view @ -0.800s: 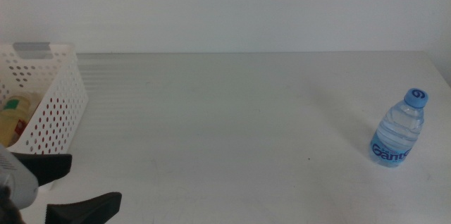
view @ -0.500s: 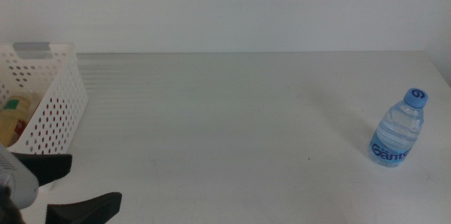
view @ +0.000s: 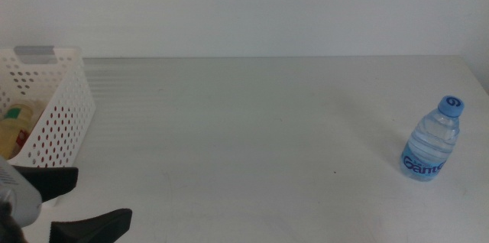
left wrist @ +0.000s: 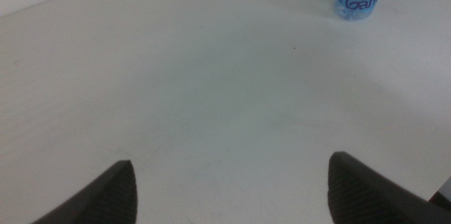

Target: Use arms to grab the bottles and put them into the dustbin to the left of the table.

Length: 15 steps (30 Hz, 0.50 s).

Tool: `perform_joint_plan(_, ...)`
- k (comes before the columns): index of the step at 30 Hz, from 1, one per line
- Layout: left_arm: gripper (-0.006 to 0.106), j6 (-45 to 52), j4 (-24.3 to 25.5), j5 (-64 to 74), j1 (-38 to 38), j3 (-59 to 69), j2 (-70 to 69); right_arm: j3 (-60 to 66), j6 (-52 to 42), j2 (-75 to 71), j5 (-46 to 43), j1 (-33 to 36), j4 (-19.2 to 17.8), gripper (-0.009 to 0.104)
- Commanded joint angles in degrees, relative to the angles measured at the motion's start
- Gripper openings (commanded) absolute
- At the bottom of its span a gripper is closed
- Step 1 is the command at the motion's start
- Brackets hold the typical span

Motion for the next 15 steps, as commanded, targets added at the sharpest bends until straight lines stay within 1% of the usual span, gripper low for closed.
perform_joint_plan(1, 0.086, -0.77, -0.03, -4.34, -0.24, -1.46, 0.3, 0.6, -0.53, 1.74, -8.32, -0.29, -0.39, 0.076)
perform_joint_plan(5, 0.086, -0.77, -0.03, -4.34, -0.24, -1.46, 0.3, 5.29, -0.52, 3.35, -17.15, -0.29, -0.31, 0.076)
perform_joint_plan(8, 0.086, -0.77, -0.03, -4.34, -0.24, -1.46, 0.3, 7.49, -0.52, 4.71, -21.6, -0.29, -0.36, 0.076)
perform_joint_plan(12, 0.086, -0.77, -0.03, -4.34, -0.24, -1.46, 0.3, 8.07, -0.52, 7.34, -23.94, -0.29, -0.36, 0.076)
perform_joint_plan(15, 0.086, -0.77, -0.03, -4.34, -0.24, -1.46, 0.3, 8.07, -0.46, 10.24, -24.87, -0.29, -1.31, 0.076)
